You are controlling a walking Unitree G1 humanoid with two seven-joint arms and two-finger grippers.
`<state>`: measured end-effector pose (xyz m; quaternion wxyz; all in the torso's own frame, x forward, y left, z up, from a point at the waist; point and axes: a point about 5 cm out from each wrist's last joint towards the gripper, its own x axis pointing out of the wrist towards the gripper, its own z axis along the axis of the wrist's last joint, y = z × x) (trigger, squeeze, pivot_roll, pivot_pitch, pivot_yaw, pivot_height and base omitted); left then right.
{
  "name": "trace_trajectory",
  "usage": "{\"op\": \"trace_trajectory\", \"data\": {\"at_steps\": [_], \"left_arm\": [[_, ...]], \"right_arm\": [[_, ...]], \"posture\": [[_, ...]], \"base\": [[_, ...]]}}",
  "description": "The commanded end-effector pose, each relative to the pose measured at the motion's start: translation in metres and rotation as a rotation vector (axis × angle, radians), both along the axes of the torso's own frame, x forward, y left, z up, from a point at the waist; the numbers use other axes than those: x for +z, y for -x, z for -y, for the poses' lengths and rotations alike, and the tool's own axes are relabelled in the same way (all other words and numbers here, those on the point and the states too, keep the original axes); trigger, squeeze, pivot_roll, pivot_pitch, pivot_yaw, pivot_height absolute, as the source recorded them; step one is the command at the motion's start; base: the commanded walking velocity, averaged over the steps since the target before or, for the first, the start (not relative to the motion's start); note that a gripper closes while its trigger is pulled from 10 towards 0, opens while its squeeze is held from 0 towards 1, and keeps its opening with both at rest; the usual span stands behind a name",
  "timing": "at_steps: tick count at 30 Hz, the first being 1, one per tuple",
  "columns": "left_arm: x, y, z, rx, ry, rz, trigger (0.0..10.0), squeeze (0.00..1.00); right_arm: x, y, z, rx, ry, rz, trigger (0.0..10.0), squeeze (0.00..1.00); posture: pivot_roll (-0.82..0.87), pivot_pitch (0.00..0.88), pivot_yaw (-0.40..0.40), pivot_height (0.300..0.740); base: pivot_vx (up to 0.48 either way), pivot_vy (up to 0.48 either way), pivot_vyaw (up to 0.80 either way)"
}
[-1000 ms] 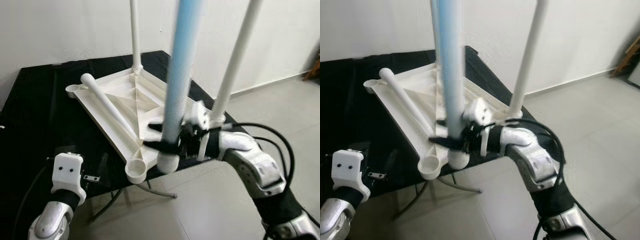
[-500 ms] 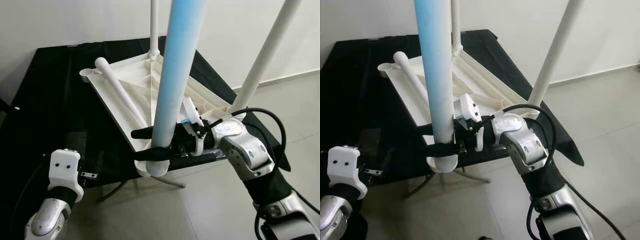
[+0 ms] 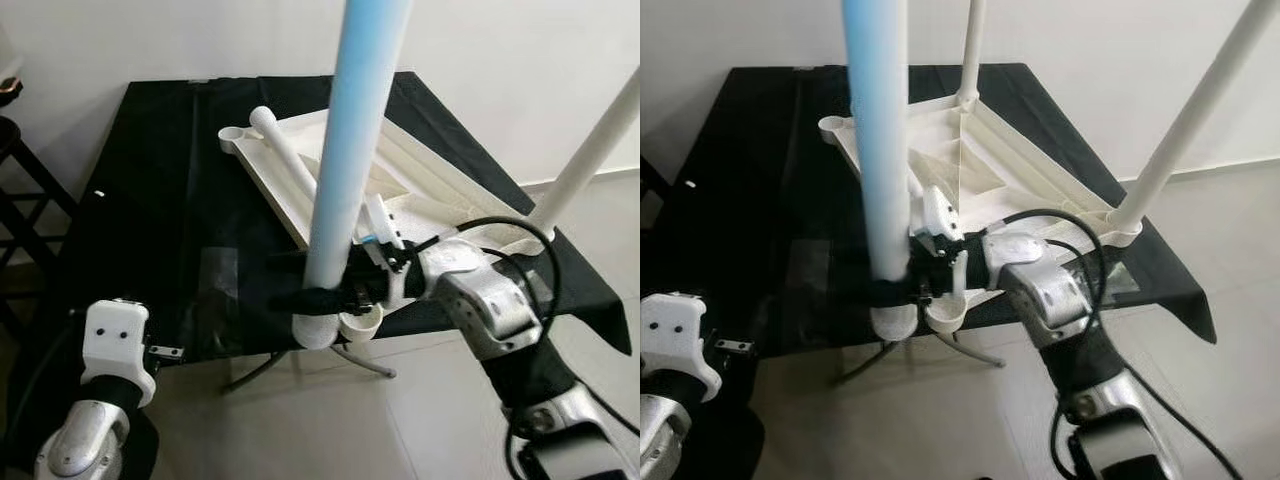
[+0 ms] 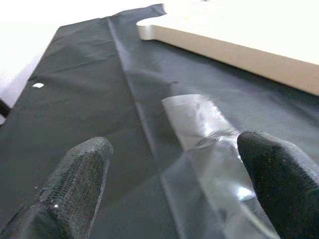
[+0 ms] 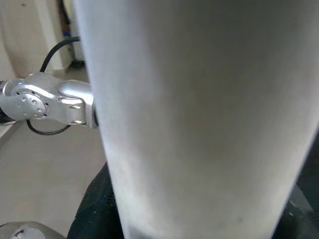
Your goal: Building children table
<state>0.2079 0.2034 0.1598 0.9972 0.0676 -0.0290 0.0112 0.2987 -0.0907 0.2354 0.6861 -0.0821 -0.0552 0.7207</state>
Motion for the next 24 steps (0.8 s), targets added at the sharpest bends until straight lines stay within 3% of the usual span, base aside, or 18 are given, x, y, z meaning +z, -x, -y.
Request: {"op": "trace_trajectory", "data": {"at_steps": [1,10,24], "left_arm": [[-0.002,0.0,-0.001,-0.007,-0.009,-0.013,10.0,0.0],[-0.003,0.005,0.004,-0.08,0.004,-0.033,10.0,0.0],[-0.004,0.006,0.007,-0.096,-0.008,-0.03,10.0,0.0]], "right_arm": [[0.001,-0.001,0.005,-0.02,0.001,0.011,10.0,0.0],[0.001,-0.008,0.023,-0.022,0.074,0.028,10.0,0.0],[-0.005,-0.017,0.004,-0.024,0.063,0.032,10.0,0.0]], "posture": [[-0.01,0.148,-0.002,0.74],[0.0,0.157,-0.002,0.74],[0.01,0.166,-0.005,0.74]], "base": [[0.0,0.0,0.0],[0.0,0.0,0.0],[0.0,0.0,0.0]]}}
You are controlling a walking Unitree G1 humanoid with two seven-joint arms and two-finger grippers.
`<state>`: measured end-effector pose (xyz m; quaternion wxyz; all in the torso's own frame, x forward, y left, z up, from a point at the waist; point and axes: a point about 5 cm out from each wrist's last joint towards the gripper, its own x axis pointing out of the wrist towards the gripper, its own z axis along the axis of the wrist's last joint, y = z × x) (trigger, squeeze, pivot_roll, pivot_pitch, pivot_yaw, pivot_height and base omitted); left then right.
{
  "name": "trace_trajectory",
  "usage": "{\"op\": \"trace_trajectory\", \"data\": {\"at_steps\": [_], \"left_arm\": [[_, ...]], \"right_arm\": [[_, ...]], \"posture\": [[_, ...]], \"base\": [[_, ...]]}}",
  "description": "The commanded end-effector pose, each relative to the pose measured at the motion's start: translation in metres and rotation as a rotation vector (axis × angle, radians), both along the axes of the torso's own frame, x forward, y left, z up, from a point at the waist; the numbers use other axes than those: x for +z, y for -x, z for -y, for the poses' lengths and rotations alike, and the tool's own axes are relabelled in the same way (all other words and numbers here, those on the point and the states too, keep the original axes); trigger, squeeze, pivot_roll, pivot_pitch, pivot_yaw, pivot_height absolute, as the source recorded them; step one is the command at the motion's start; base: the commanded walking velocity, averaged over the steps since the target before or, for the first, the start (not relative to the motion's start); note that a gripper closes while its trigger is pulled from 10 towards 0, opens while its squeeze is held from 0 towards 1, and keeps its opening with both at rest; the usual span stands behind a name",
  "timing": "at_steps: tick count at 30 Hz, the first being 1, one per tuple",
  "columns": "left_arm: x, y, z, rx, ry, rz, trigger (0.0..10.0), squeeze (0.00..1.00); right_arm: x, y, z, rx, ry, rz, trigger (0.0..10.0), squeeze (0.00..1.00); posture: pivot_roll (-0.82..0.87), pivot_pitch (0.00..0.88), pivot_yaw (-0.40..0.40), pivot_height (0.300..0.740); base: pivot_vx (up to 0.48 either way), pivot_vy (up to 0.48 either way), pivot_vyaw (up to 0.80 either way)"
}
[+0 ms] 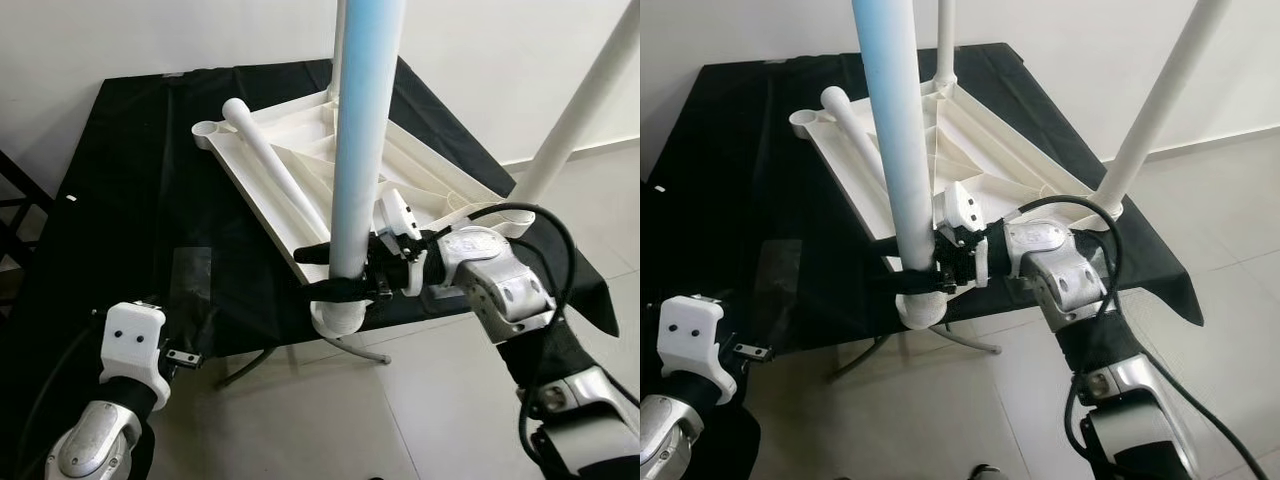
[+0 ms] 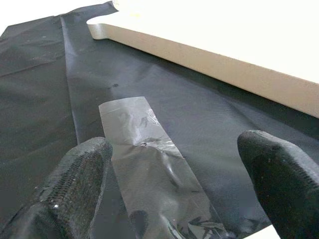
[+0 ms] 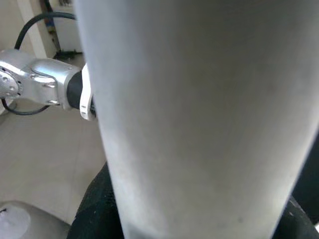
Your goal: Building children table
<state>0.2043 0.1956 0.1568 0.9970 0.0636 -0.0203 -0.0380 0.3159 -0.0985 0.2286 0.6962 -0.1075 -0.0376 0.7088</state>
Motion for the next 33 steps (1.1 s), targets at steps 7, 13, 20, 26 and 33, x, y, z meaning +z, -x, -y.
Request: {"op": "trace_trajectory", "data": {"at_steps": [7,13,20,26,33], "left_arm": [[0.0,0.002,0.001,0.005,0.002,0.002,10.0,0.0],[0.001,0.004,0.002,0.005,0.019,0.006,10.0,0.0],[0.002,0.005,0.006,-0.004,0.045,0.009,10.0,0.0],[0.002,0.006,0.007,-0.007,0.049,0.008,10.0,0.0],[0.003,0.007,0.007,-0.005,0.05,0.008,10.0,0.0]], "right_arm": [[0.0,-0.009,-0.007,0.005,0.011,0.012,10.0,0.0],[0.001,-0.013,-0.003,0.009,0.013,-0.003,10.0,0.0],[0.002,-0.02,-0.001,0.021,0.003,-0.049,10.0,0.0],[-0.001,-0.021,-0.005,0.043,0.012,-0.071,10.0,0.0],[-0.002,-0.026,-0.007,0.048,0.029,-0.068,10.0,0.0]], "posture": [[0.01,0.18,-0.016,0.74],[0.01,0.196,-0.02,0.74],[0.01,0.202,-0.027,0.74],[0.01,0.203,-0.031,0.74],[0.02,0.214,-0.035,0.74]], "base": [[0.0,0.0,0.0],[0.0,0.0,0.0],[0.0,0.0,0.0],[0.0,0.0,0.0],[0.0,0.0,0.0]]}}
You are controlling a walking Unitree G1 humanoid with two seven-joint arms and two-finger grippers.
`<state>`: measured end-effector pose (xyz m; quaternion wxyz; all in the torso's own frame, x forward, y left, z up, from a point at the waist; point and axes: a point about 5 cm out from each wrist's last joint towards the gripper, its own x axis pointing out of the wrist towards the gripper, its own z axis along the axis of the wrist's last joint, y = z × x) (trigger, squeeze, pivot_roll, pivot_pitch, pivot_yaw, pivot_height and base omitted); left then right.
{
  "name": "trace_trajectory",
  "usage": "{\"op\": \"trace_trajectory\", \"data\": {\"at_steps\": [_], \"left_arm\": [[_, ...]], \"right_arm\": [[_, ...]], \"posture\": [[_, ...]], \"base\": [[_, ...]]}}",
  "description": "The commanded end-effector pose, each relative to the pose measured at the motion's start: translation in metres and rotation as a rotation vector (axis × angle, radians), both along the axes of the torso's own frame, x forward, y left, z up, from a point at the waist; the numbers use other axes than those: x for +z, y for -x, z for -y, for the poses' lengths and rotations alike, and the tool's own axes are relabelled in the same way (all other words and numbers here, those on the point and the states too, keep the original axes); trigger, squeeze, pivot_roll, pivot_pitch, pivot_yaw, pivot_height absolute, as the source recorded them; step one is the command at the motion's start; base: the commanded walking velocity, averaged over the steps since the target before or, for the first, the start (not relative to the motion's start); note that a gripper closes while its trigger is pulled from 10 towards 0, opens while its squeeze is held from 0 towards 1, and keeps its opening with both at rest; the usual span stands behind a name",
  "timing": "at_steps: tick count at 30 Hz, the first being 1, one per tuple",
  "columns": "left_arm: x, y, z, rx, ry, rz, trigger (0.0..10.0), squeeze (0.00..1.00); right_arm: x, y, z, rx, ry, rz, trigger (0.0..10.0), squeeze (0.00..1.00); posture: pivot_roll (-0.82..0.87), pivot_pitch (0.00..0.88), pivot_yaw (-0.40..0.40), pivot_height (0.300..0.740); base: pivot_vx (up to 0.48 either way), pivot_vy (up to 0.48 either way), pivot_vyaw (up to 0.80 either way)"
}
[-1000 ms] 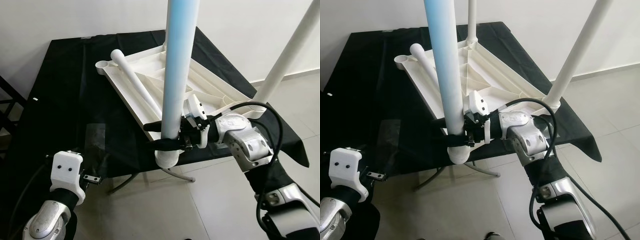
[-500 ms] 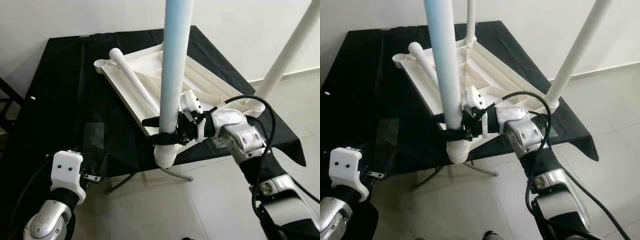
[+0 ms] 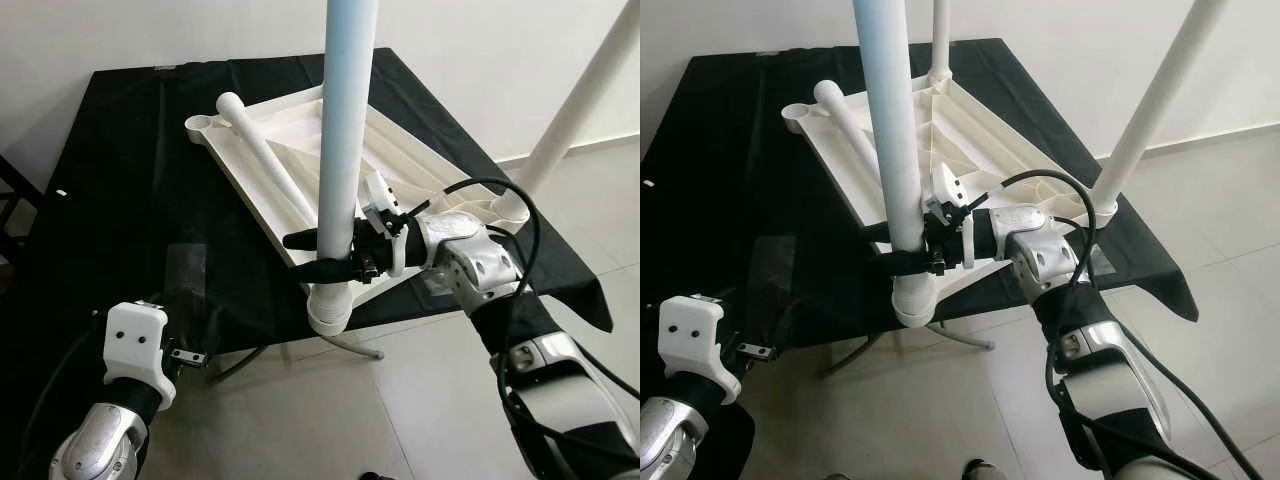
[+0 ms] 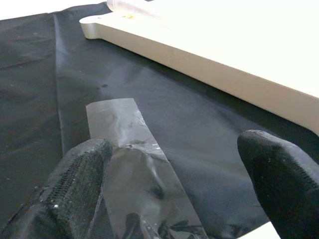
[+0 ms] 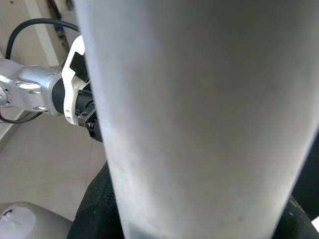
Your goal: Building children table
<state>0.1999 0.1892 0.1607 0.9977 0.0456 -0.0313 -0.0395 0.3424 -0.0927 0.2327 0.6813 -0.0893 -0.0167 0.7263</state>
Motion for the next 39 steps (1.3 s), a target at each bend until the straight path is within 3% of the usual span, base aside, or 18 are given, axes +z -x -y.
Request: {"op": "trace_trajectory", "data": {"at_steps": [1,4,6,12,16,23,27,30,39], "left_arm": [[-0.001,0.003,0.001,0.001,0.014,-0.012,10.0,0.0],[0.0,0.003,0.001,0.002,0.013,-0.012,10.0,0.0],[0.0,0.004,0.0,0.004,0.008,-0.013,10.0,0.0],[0.001,0.005,0.0,0.004,0.006,-0.014,10.0,0.0],[0.002,0.006,-0.001,0.004,0.0,-0.017,10.0,0.0],[0.002,0.006,-0.002,0.004,-0.003,-0.018,10.0,0.0],[0.003,0.006,-0.002,0.005,-0.004,-0.019,10.0,0.0],[0.003,0.006,-0.002,0.006,-0.005,-0.019,10.0,0.0],[0.003,0.006,-0.002,0.007,-0.006,-0.02,10.0,0.0]], "right_arm": [[-0.005,0.0,-0.001,0.009,0.021,-0.009,10.0,0.0],[-0.006,0.001,-0.003,0.025,0.027,-0.009,10.0,0.0],[-0.014,0.008,-0.011,0.107,0.064,-0.008,10.0,0.0],[-0.018,0.008,-0.015,0.118,0.076,-0.01,10.0,0.0],[-0.015,0.0,-0.024,0.069,0.017,-0.046,10.0,0.0],[-0.012,-0.006,-0.028,0.02,0.001,-0.036,10.0,0.0],[-0.016,-0.005,-0.026,0.026,0.07,0.014,10.0,0.0],[-0.024,0.001,-0.018,0.093,0.18,0.067,10.0,0.0],[-0.028,0.006,-0.006,0.158,0.241,0.062,10.0,0.0]], "posture": [[0.02,0.214,-0.035,0.74],[0.02,0.213,-0.031,0.74],[0.03,0.216,-0.027,0.74],[0.03,0.221,-0.025,0.74],[0.04,0.23,-0.02,0.74],[0.04,0.239,-0.018,0.74],[0.04,0.24,-0.017,0.74],[0.04,0.241,-0.018,0.74],[0.03,0.24,-0.016,0.74]], "base": [[0.0,0.0,0.0],[0.0,0.0,0.0],[0.0,0.0,0.0],[0.0,0.0,0.0],[0.0,0.0,0.0],[0.0,0.0,0.0],[0.0,0.0,0.0],[0.0,0.0,0.0],[0.0,0.0,0.0]]}}
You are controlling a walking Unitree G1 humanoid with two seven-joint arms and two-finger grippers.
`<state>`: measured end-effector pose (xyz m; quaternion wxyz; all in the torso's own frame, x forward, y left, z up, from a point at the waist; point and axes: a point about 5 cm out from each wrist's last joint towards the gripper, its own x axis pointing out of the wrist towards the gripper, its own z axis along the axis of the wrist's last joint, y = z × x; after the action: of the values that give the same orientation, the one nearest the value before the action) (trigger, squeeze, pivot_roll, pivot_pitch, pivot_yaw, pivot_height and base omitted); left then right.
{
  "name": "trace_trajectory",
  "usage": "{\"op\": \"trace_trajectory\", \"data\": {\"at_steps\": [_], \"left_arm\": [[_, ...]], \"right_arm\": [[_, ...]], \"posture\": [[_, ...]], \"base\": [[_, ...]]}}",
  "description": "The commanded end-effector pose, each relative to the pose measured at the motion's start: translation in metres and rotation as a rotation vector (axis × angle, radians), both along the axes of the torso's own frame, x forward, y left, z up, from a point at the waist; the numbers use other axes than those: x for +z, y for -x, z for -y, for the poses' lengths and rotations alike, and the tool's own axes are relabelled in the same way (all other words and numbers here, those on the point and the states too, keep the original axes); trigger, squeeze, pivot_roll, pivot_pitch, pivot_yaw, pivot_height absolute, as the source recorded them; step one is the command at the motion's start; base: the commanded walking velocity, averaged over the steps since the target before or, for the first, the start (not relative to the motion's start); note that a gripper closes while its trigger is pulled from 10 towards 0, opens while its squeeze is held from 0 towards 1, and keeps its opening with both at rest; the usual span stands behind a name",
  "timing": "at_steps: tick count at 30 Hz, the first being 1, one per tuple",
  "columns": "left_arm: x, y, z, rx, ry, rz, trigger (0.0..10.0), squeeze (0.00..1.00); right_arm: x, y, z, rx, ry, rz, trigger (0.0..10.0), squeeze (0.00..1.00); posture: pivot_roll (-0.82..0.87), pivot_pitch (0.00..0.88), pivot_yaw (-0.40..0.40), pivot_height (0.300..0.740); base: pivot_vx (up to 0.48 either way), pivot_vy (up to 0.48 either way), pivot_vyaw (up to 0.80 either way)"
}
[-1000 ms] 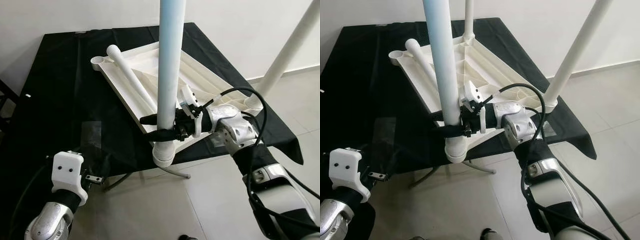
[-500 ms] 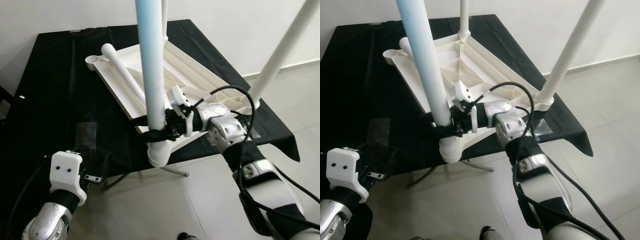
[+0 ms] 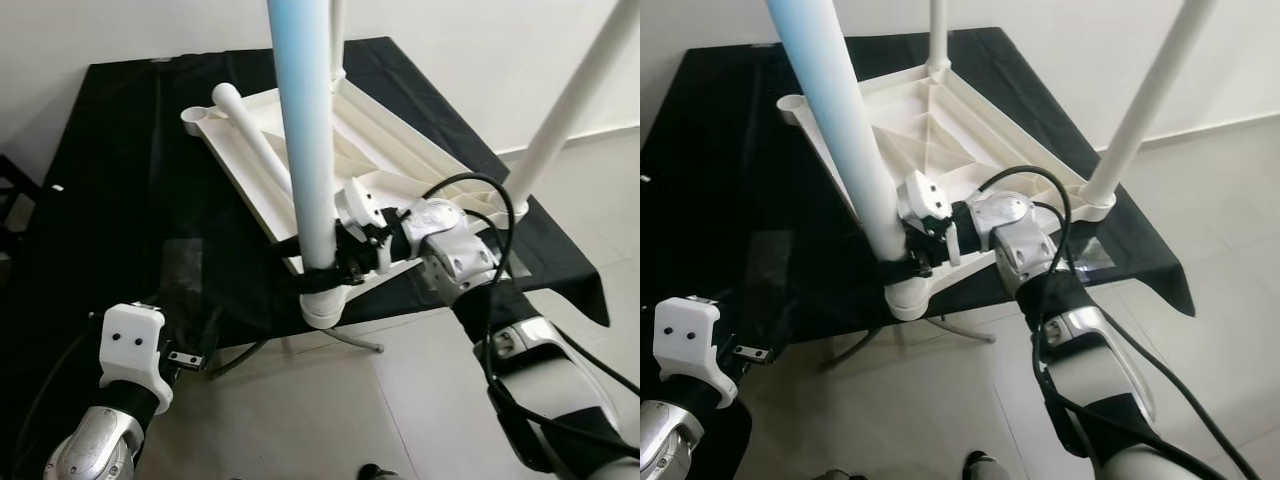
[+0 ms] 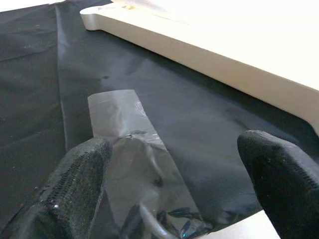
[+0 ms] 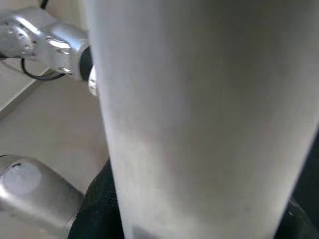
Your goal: Building children table
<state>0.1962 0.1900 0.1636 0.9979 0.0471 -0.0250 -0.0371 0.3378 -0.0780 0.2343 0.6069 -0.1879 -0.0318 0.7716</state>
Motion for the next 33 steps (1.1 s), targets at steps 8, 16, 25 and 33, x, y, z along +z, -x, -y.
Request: {"op": "trace_trajectory", "data": {"at_steps": [8,16,25,33], "left_arm": [[0.001,0.001,-0.002,0.0,-0.003,-0.008,10.0,0.0],[0.001,-0.001,-0.003,0.006,-0.003,-0.006,10.0,0.0],[0.001,-0.003,-0.005,0.004,-0.004,-0.003,10.0,0.0],[0.003,-0.007,-0.01,0.018,0.004,0.012,10.0,0.0]], "right_arm": [[-0.027,-0.001,0.013,-0.078,0.059,-0.104,10.0,0.0],[-0.039,-0.003,0.016,-0.401,-0.137,-0.202,10.0,0.0],[-0.059,0.011,0.013,-0.619,-0.119,-0.195,10.0,0.0],[-0.057,0.001,0.005,-1.084,-0.177,-0.208,10.0,0.0]], "posture": [[0.03,0.24,-0.013,0.74],[0.02,0.236,-0.017,0.74],[0.0,0.225,-0.016,0.74],[-0.03,0.219,-0.002,0.74]], "base": [[0.0,0.0,0.0],[0.0,0.0,0.0],[0.0,0.0,0.0],[0.0,0.0,0.0]]}}
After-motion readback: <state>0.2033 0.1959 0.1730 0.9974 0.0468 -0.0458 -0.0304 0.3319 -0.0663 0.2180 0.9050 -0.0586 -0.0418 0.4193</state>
